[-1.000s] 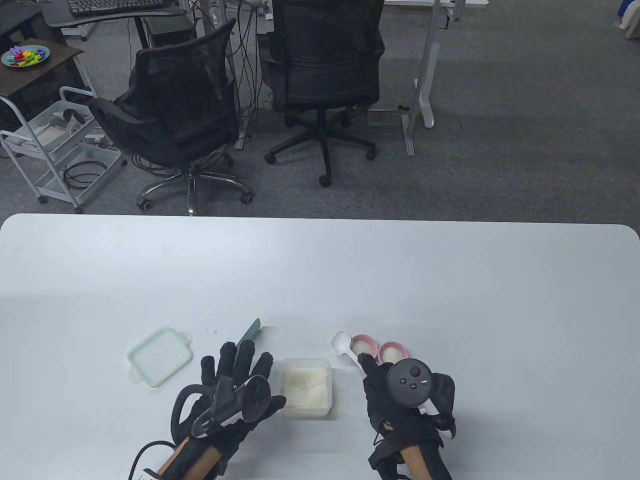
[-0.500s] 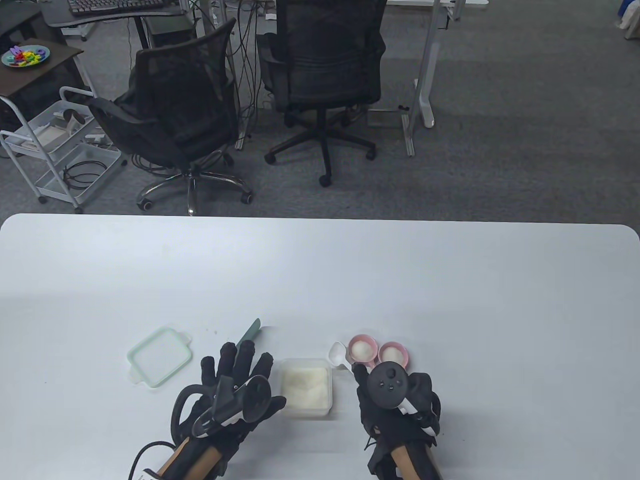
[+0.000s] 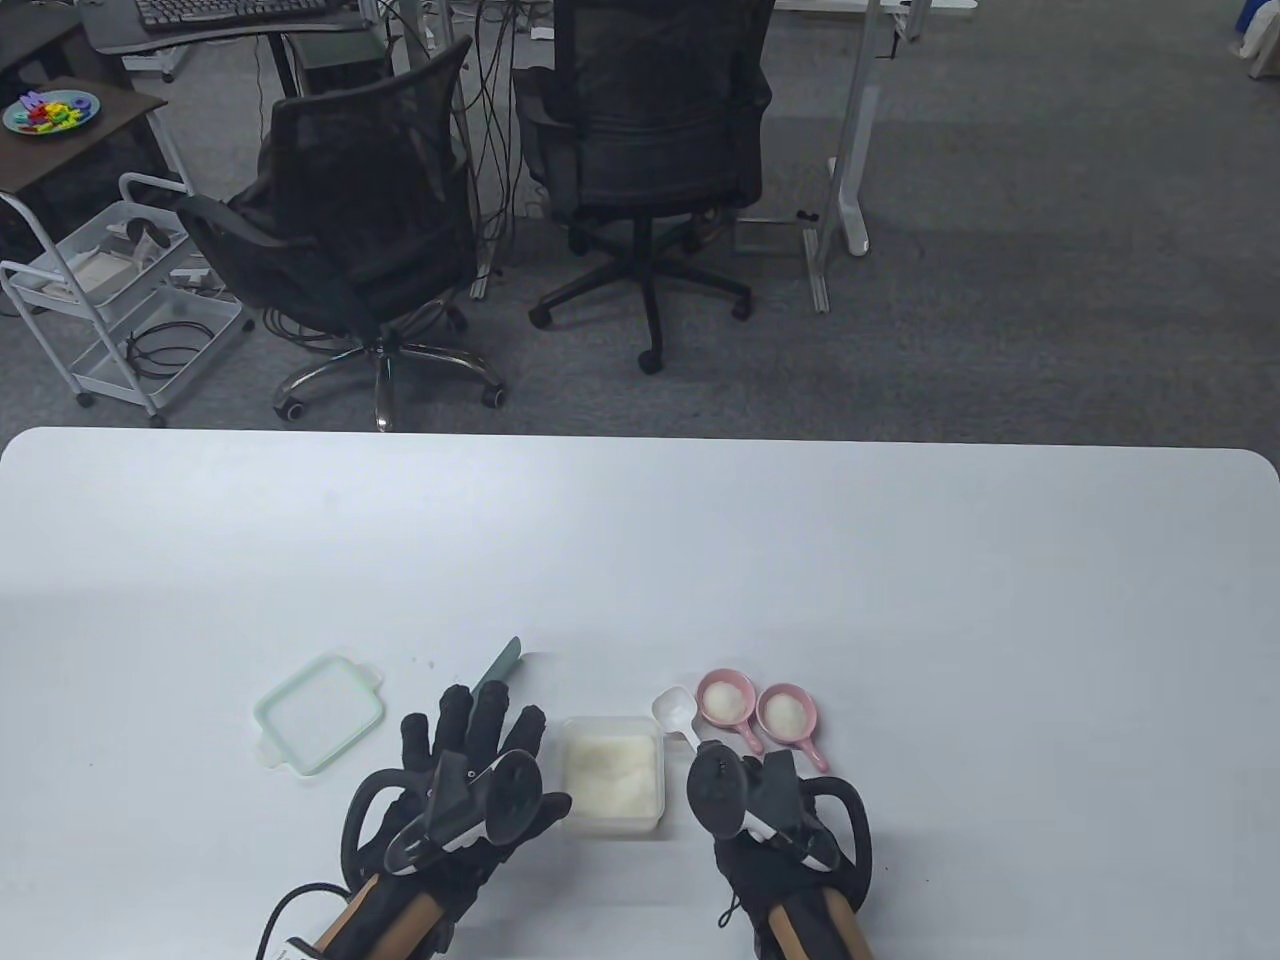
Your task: Scoop white sugar with coffee spoon and level it off using dessert spatula
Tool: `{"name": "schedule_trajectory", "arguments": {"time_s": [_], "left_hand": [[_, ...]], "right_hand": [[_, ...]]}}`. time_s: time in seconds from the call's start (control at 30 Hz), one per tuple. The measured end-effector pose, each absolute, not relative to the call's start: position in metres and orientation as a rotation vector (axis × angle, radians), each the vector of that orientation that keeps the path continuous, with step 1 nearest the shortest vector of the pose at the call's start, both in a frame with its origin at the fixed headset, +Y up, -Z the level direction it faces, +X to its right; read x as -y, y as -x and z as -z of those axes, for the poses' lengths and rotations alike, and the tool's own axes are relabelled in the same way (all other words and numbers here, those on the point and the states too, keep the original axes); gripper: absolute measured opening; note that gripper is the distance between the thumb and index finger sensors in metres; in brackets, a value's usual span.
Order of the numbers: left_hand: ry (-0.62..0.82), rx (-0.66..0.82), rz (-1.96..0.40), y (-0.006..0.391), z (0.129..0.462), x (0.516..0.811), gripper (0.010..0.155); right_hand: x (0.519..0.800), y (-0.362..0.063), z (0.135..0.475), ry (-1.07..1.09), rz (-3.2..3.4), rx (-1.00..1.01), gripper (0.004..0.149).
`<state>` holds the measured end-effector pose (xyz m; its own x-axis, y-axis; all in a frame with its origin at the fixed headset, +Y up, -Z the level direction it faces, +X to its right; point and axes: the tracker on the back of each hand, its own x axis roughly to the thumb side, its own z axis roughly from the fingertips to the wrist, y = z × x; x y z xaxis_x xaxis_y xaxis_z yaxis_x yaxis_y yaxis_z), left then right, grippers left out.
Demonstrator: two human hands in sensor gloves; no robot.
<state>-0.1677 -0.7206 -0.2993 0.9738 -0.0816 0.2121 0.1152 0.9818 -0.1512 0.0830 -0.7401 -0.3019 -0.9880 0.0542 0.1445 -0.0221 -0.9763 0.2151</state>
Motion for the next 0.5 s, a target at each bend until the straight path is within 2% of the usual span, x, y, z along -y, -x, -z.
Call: {"name": "schedule_trajectory", "arguments": {"time_s": [0.3,0.37,0.4,0.5], "left_hand": [[0.164,0.208,0.101,0.167,0.299,0.721,0.088],[0.161,0.201,0.105,0.168,0.299,0.72,0.088],[0.16,0.2,0.104,0.168,0.3,0.72,0.088],[0.161,0.198,0.099,0.169,0.3,0.72,0.089]], "right_hand": [[0.748,-0.074,0.301,-0.255,-3.198,-0.382,0.074],[0.751,-0.072,0.301,-0.258,-3.225,-0.444,0.071],[0.753,-0.071,0.301,-0.254,-3.244,-0.469,0.076],[0.752,-0.069,0.3,-0.256,-3.263,-0.45,0.076]]}}
